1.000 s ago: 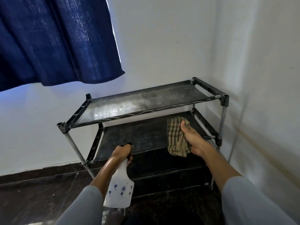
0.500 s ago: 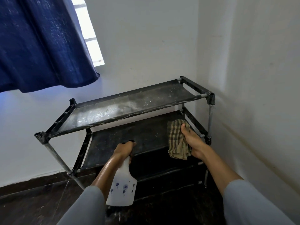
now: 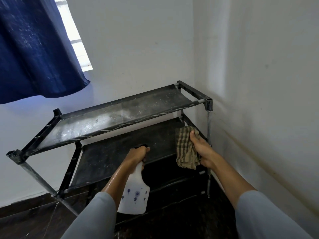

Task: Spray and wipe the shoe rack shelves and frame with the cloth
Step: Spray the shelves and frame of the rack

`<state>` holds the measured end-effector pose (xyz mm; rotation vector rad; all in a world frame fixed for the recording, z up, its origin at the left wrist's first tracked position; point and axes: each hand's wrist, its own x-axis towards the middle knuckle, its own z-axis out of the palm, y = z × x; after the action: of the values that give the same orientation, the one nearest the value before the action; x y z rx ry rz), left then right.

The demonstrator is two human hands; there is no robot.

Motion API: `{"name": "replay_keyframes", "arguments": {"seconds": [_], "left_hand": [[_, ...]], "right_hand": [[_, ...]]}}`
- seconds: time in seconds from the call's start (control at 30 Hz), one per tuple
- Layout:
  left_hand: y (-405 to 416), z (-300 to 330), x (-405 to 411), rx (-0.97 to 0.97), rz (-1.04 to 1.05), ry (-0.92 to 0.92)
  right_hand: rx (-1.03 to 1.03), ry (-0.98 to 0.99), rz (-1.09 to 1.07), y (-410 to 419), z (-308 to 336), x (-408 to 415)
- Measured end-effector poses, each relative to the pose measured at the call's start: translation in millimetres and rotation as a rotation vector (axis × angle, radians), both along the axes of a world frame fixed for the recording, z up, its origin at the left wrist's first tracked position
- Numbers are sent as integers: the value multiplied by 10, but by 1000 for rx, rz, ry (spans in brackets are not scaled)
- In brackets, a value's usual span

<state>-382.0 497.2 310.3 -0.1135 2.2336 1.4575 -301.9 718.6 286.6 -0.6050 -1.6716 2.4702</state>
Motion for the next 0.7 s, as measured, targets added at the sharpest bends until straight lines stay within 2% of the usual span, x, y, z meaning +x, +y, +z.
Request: {"name": "replay_keyframes", "arguments": {"seconds": [0.23, 0.37, 0.57, 0.7], "left_hand": [[313, 1, 4, 20, -91, -73], [489, -3, 0, 48, -54, -25], [673, 63, 116, 78, -167, -99], [619, -47, 137, 132, -71, -48]], "right_hand": [[-2, -7, -114, 218, 12, 89], [11, 7, -109, 339, 40, 167], [18, 26, -106, 348, 56, 162], [20, 25, -100, 275, 10, 166]]}}
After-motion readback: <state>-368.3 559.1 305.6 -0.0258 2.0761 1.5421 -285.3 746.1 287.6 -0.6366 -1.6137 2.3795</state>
